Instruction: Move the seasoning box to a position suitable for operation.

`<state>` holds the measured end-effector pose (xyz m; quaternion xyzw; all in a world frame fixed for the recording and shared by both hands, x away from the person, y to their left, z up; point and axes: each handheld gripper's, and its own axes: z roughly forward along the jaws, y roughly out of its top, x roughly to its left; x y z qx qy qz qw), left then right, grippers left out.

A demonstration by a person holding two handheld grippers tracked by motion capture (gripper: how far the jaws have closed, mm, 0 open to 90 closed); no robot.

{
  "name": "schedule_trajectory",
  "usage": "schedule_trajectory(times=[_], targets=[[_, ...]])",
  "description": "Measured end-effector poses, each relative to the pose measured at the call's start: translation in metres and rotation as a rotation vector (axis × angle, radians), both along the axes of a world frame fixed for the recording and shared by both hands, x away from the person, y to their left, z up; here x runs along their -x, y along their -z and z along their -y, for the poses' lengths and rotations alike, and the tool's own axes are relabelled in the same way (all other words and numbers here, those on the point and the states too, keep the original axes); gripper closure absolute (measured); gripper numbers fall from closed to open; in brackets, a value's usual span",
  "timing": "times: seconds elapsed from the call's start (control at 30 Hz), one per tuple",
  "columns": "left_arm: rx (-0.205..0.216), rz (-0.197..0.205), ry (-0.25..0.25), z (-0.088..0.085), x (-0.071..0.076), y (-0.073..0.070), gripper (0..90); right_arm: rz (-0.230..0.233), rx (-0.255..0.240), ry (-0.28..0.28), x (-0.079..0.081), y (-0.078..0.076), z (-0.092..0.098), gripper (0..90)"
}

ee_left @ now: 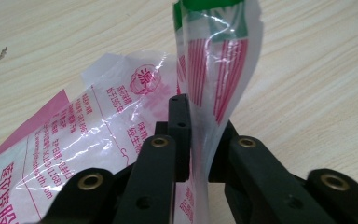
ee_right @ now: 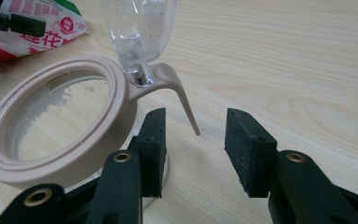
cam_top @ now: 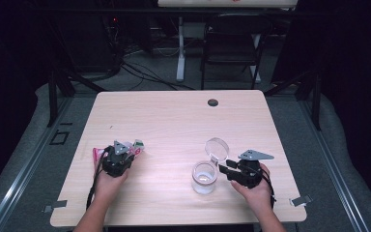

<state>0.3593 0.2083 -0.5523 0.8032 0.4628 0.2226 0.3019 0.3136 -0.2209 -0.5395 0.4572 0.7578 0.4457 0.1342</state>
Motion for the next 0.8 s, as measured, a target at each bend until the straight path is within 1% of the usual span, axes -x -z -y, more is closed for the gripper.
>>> schedule_trajectory(times=[0.1, 0.27, 0.3, 0.4, 0.53, 0.6, 0.63, 0.67, 0.73, 0.8], targets=[[0.023, -0.005, -0.013, -0.003, -0.001, -0.001, 87.7, 0.005, 0.003, -0.003, 0.001, 0.0, 0.0, 58.8], [0.031, -0.002, -0.021, -0.006, 0.0, -0.003, 90.0, 0.009, 0.007, -0.012, 0.002, -0.001, -0.001, 59.1], [0.04, -0.003, -0.022, -0.006, 0.0, -0.004, 90.0, 0.01, 0.003, -0.015, 0.002, -0.002, -0.001, 59.2], [0.044, 0.007, -0.023, -0.007, 0.0, -0.005, 90.0, 0.016, 0.004, -0.011, 0.002, -0.003, -0.001, 59.6], [0.059, 0.022, -0.032, -0.011, 0.002, -0.007, 90.0, 0.011, 0.006, -0.011, 0.001, -0.002, -0.001, 60.0], [0.076, 0.031, -0.04, -0.013, 0.003, -0.009, 90.0, 0.012, 0.011, -0.016, 0.001, -0.003, -0.001, 60.0], [0.088, 0.037, -0.046, -0.015, 0.003, -0.01, 90.0, 0.017, -0.002, -0.013, 0.001, -0.003, -0.001, 60.0], [0.104, 0.043, -0.052, -0.017, 0.004, -0.012, 90.0, 0.018, 0.0, -0.01, 0.001, -0.004, -0.001, 60.1], [0.113, 0.054, -0.058, -0.02, 0.006, -0.015, 90.0, 0.02, -0.008, -0.007, 0.001, -0.005, 0.0, 60.1], [0.136, 0.062, -0.065, -0.024, 0.007, -0.017, 90.0, 0.02, -0.009, -0.009, 0.0, -0.005, 0.001, 60.0]])
